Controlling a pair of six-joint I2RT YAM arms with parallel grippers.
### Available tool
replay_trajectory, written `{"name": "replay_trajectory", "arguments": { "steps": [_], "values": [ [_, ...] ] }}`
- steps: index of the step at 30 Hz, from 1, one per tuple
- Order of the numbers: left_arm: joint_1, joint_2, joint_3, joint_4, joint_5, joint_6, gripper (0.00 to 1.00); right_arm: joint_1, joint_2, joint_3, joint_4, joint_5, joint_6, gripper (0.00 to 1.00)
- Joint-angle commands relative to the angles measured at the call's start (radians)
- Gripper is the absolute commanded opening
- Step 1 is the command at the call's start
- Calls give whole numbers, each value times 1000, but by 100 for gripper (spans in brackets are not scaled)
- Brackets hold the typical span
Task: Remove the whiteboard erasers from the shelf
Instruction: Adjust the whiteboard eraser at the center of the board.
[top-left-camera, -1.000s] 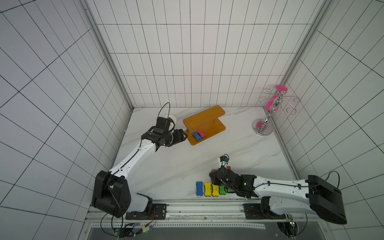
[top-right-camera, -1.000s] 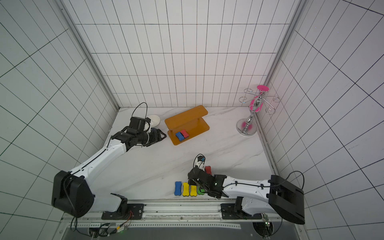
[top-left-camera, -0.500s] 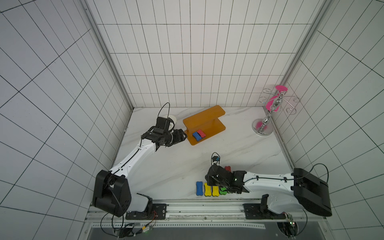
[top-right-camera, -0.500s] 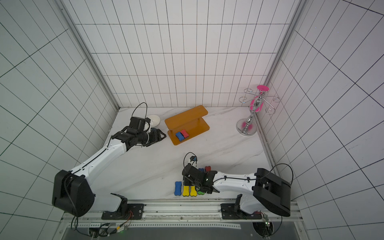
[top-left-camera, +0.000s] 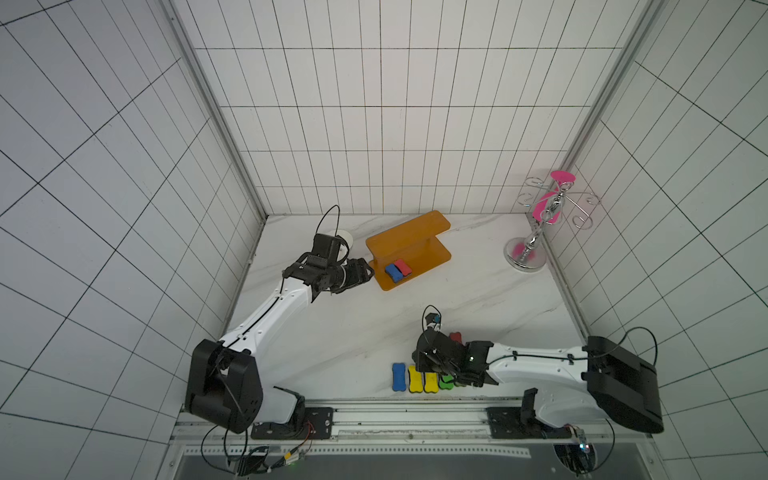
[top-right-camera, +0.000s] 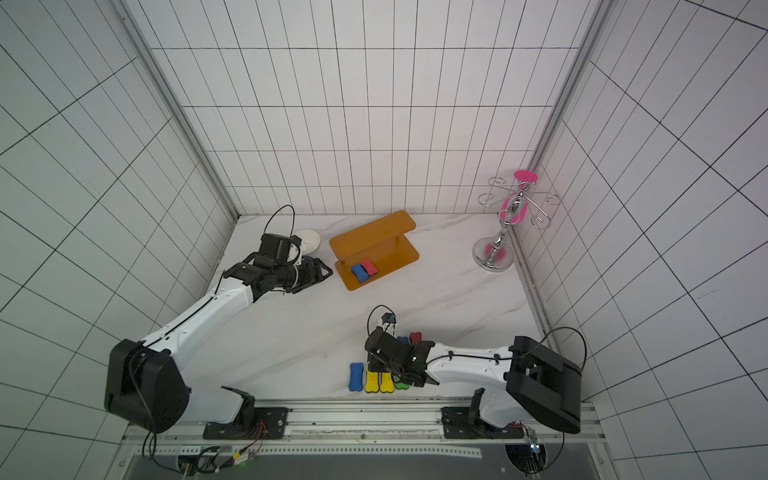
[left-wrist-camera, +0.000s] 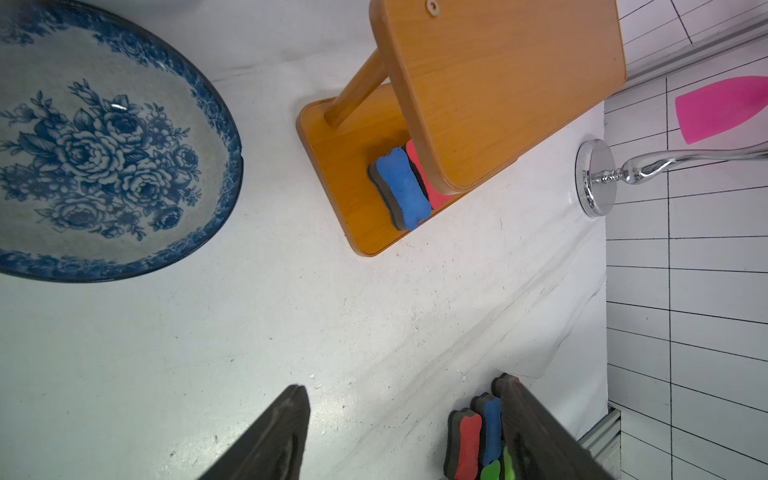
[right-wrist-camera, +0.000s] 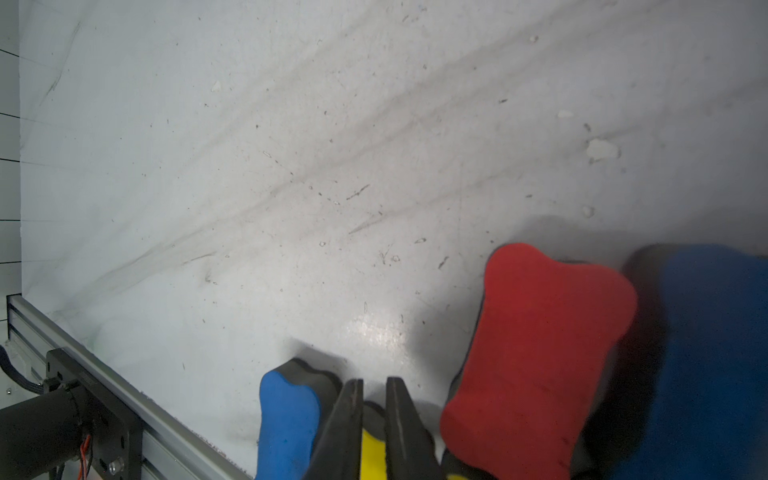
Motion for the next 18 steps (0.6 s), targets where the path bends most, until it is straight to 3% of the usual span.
{"name": "replay_trajectory", "arguments": {
  "steps": [1,18],
  "values": [
    [2,8,20,28,-11,1,76,-7,-3,-10,-25,-2,9,16],
    [-3,14,20,33,-11,-9,76,-7,-15,-17,-48,2,19,15]
  ]
}}
